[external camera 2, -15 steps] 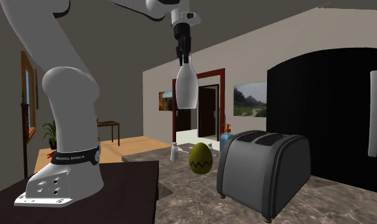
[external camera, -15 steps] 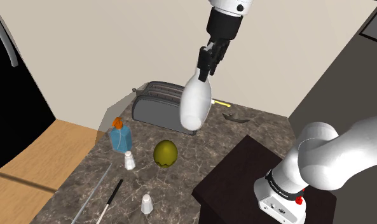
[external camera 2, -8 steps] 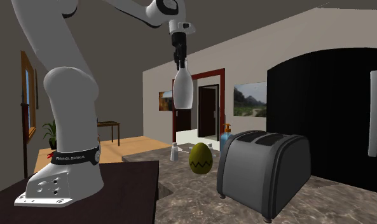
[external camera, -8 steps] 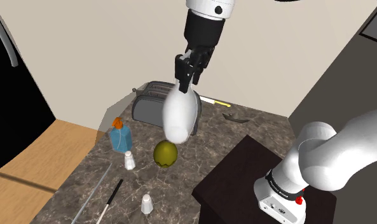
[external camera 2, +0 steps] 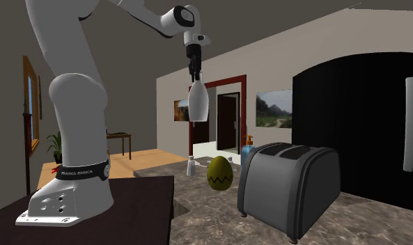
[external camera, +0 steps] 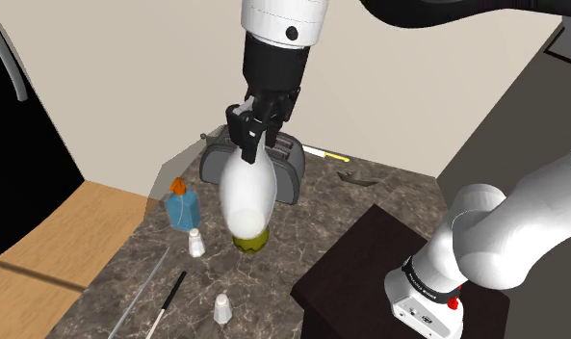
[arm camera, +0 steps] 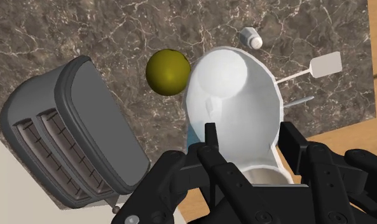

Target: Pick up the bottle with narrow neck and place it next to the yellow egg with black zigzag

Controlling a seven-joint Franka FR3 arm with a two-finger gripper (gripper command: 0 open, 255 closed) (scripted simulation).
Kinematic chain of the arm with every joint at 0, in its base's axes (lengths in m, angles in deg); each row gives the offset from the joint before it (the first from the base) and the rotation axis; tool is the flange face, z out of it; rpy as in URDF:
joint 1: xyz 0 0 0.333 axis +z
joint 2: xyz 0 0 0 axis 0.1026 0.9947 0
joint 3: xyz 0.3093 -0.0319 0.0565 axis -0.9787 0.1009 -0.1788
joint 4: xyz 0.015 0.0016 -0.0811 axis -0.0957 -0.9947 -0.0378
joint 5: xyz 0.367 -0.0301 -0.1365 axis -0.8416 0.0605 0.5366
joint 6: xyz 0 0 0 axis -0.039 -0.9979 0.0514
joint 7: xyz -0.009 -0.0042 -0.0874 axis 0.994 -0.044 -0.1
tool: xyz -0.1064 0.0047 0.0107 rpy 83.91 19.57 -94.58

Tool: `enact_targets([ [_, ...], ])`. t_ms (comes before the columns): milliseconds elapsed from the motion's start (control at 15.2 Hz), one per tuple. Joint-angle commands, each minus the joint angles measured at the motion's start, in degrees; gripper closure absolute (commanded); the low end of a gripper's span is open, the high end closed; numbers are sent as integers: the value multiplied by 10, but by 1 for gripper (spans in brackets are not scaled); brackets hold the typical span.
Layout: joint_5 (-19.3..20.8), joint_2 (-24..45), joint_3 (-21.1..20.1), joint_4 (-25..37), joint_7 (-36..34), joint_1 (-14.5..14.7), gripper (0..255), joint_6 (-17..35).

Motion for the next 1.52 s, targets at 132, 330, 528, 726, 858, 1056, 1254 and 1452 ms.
enact_targets([
  [132,-2,-4,-2,-34,0,2,255,30],
  [330,-4,-8,-3,-60,0,3,255,53],
  [528,-6,-9,-4,-84,1,4,255,76],
  [726,-7,-10,-6,-108,1,5,255,99],
  [858,-7,-10,-7,-123,1,5,255,115],
  [1056,-8,-9,-9,-145,0,6,255,138],
  [1254,-8,-6,-11,-166,0,7,255,161],
  [1452,-8,-2,-14,-186,-2,7,255,184],
])
